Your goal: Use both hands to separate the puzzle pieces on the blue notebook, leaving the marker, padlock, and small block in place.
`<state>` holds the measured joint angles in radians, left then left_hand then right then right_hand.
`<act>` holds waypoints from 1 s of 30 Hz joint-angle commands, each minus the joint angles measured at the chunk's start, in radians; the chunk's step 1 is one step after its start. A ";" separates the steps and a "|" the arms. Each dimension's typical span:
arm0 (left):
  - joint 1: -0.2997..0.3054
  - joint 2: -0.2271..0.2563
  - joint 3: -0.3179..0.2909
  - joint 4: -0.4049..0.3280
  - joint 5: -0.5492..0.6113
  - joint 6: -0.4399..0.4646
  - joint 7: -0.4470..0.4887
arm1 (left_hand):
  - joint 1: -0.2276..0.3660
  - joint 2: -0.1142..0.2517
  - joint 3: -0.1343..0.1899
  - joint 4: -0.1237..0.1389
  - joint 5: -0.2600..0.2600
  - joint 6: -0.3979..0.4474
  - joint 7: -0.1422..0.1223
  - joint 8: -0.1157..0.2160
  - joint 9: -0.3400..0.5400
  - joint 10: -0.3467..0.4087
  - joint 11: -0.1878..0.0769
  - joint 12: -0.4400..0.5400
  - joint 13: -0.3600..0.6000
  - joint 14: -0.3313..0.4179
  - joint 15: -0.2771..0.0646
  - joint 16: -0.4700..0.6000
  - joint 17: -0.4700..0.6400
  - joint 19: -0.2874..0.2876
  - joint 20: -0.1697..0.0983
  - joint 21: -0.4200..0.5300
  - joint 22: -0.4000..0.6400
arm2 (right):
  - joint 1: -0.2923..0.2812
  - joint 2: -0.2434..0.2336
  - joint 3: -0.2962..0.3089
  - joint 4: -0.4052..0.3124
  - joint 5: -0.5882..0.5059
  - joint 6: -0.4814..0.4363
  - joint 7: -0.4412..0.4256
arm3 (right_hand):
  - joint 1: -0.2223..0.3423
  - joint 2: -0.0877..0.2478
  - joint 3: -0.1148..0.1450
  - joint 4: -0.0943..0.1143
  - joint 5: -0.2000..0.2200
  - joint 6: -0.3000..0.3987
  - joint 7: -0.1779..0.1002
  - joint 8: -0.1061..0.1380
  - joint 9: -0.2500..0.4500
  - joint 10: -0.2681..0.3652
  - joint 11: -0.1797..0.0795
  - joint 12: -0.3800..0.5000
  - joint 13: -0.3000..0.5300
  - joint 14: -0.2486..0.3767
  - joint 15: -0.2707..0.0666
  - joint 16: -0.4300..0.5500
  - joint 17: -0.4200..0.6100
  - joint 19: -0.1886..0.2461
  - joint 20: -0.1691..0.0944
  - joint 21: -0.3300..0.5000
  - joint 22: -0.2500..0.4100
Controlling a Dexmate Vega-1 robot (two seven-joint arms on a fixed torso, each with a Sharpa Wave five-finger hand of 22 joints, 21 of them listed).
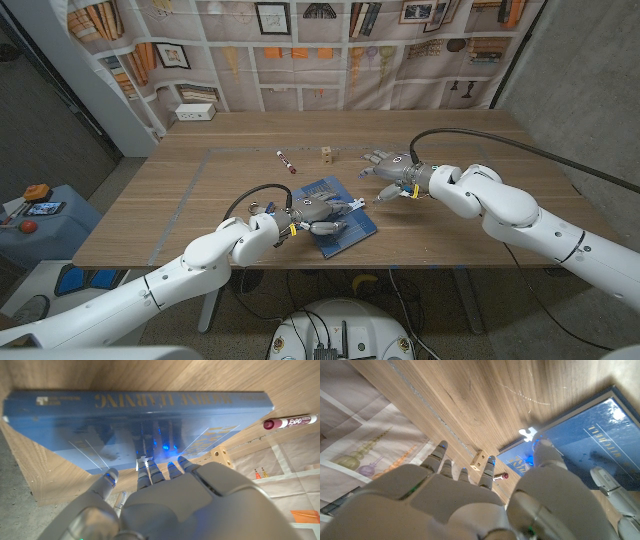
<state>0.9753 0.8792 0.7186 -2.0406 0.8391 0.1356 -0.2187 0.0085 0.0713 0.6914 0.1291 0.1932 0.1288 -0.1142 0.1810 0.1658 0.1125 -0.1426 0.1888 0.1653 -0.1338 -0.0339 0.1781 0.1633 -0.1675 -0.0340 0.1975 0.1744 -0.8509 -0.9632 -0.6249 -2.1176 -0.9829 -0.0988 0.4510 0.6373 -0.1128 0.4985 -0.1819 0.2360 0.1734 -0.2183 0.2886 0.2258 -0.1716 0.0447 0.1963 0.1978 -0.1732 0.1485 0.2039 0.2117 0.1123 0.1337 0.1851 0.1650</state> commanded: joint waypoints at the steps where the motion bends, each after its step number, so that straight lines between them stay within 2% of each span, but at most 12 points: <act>1: 0.000 -0.004 0.004 0.000 -0.002 0.006 0.000 | 0.010 0.089 0.008 0.001 -0.003 0.011 0.000 0.001 0.005 0.010 -0.001 0.006 0.006 0.008 -0.116 -0.002 0.002 -0.080 -0.072 0.005 0.002 | 0.019 0.026 -0.024 0.037 -0.031 0.024 0.014 | 0.009 0.006 0.007 -0.001 -0.002 0.010 0.001 0.006 0.002 -0.039 -0.001 0.003 0.003 0.001 0.004 0.007 0.003 0.001 -0.003 0.004 0.003; 12: -0.006 -0.005 0.005 0.001 -0.003 0.010 -0.006 | 0.010 0.089 0.011 -0.001 -0.003 0.015 0.002 0.002 0.005 0.014 -0.001 0.006 0.006 0.013 -0.114 -0.002 0.002 -0.076 -0.072 0.006 0.002 | 0.027 0.046 -0.045 0.066 -0.051 0.034 0.003 | 0.023 0.005 0.010 0.000 -0.007 0.014 0.000 0.011 0.004 -0.038 0.000 0.003 0.003 0.001 0.005 0.008 0.003 0.001 -0.003 0.003 0.003; 30: -0.012 -0.010 0.011 0.006 -0.011 0.013 -0.014 | 0.010 0.088 0.015 -0.004 -0.004 0.019 0.004 0.001 0.005 0.021 -0.003 0.006 0.006 0.019 -0.114 -0.002 0.002 -0.072 -0.068 0.006 0.002 | 0.037 0.070 -0.071 0.098 -0.057 0.043 -0.012 | 0.056 0.008 0.016 0.002 -0.018 0.055 0.002 0.035 0.010 -0.019 -0.008 0.009 0.003 0.015 0.001 0.013 0.004 0.015 -0.010 0.006 0.003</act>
<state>0.9677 0.8732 0.7247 -2.0396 0.8335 0.1466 -0.2293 0.0085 0.0713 0.6997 0.1266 0.1931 0.1399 -0.1070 0.1779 0.1655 0.1268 -0.1464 0.1883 0.1725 -0.1213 -0.0357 0.1781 0.1634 -0.1675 -0.0340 0.1975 0.1744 -0.8190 -0.9078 -0.6814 -2.0388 -1.0369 -0.0642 0.4571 0.6767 -0.1049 0.5069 -0.1820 0.2206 0.2138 -0.2155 0.3115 0.2303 -0.1716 0.0446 0.2003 0.1976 -0.1620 0.1482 0.2118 0.2115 0.1230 0.1231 0.1851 0.1650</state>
